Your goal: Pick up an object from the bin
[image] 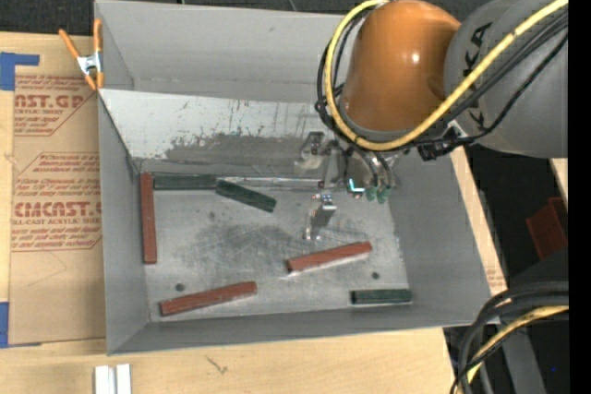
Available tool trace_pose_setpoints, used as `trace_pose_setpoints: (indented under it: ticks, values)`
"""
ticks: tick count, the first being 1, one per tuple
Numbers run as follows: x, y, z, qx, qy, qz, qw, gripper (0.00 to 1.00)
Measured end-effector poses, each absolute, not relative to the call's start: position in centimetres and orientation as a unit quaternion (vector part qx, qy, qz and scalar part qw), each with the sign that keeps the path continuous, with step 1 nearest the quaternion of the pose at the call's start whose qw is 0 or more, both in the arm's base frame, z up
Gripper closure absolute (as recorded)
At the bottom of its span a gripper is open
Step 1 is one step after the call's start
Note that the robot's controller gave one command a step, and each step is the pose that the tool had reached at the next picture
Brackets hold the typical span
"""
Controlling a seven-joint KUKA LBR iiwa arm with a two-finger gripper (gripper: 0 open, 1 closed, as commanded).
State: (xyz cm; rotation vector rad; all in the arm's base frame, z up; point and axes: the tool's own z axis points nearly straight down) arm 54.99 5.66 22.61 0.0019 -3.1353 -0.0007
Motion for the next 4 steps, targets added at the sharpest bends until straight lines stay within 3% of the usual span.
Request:
trace_pose_setpoints:
  ticks: [2,3,4]
  values:
    - [55.0,5.6,22.7,0.006,-1.0,-0.001,-0.004,0.0]
    - [54.5,3.4,21.6,0.108,-0.994,0.0,0.002,0.0]
    - [53.7,3.4,16.8,0.12,-0.993,0.0,-0.004,0.0]
